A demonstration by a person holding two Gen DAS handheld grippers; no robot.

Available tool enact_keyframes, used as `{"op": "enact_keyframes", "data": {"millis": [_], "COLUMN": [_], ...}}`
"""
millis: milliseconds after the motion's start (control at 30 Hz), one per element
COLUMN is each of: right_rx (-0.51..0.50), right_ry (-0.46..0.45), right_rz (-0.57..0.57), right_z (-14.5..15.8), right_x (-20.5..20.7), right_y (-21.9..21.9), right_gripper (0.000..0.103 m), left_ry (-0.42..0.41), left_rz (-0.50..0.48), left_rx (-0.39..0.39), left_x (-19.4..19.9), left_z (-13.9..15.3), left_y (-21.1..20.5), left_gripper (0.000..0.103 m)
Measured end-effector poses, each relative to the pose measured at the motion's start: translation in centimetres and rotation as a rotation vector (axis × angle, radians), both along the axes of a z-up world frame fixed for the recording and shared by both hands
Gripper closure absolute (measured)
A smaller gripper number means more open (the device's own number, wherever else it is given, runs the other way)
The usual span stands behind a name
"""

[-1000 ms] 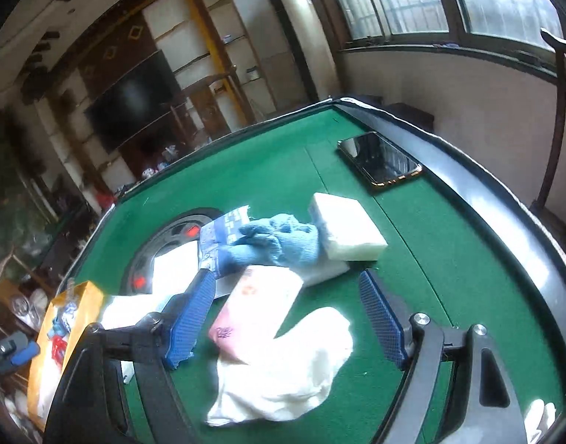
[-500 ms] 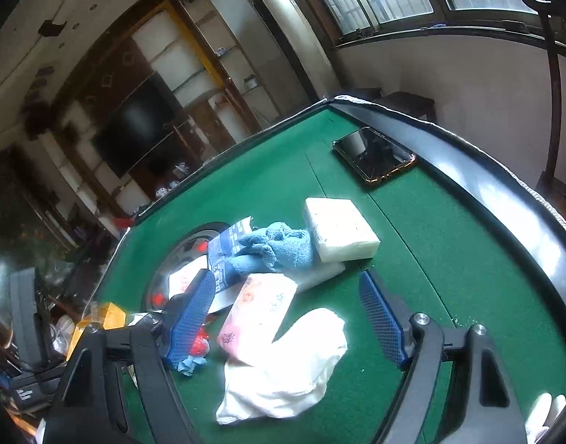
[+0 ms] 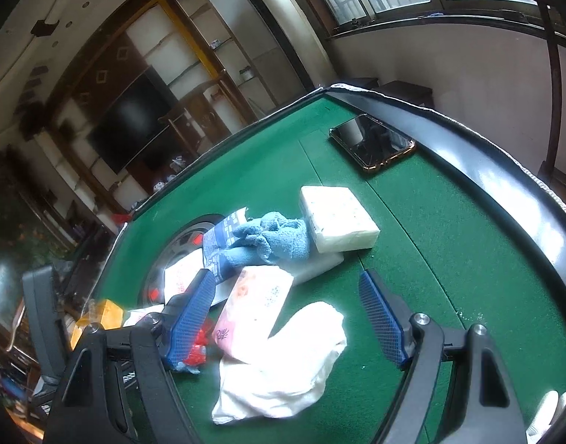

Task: Organize soft objects
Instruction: 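Grasp the blue knitted item with the red bag using the left tool, then grasp the pink tissue pack with the right tool while the left tool lifts its bundle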

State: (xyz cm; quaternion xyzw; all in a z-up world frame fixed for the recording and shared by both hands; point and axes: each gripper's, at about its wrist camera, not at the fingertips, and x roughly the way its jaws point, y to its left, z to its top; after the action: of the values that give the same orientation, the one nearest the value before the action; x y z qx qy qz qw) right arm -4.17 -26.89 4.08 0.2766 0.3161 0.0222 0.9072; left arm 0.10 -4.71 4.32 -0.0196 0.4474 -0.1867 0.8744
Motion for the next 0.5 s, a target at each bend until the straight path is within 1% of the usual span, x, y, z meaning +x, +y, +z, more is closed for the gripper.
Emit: {"op": "enact_keyframes", "data": {"millis": [67, 200, 300, 400, 500], "right_rx": [0.007, 0.001, -0.031, -0.077, -0.12], "right_ry": [0.0, -0.006, -0.004, -0.011, -0.015], "right_rz": [0.009, 0.031, 0.065, 0.097, 0.102], "right_z": [-0.2, -0.2, -0.2, -0.1, 0.5], "right_x": [0.1, 0.2, 0.4, 0.3, 0.4], "right_y": [0.0, 0.5, 1.3, 2.5, 3.2], "right_gripper": [0.028, 0.028, 0.028, 0.028, 0.028], "left_ry": [-0.018, -0.06, -0.091, -0.126, -0.179], "left_rz": [0.006, 0.012, 0.029, 0.051, 0.089], "left_rx": [-0.037, -0.165, -0.247, -0.293, -0.285], "left_x": [-0.9, -3.5, -6.0, -8.2, -10.3], "left_z": [0.9, 3.2, 4.8, 6.0, 6.8], "left_y": [1.0, 3.7, 6.2, 8.5, 10.7], "left_gripper": [0.081, 0.081, 0.081, 0.081, 0.081]}}
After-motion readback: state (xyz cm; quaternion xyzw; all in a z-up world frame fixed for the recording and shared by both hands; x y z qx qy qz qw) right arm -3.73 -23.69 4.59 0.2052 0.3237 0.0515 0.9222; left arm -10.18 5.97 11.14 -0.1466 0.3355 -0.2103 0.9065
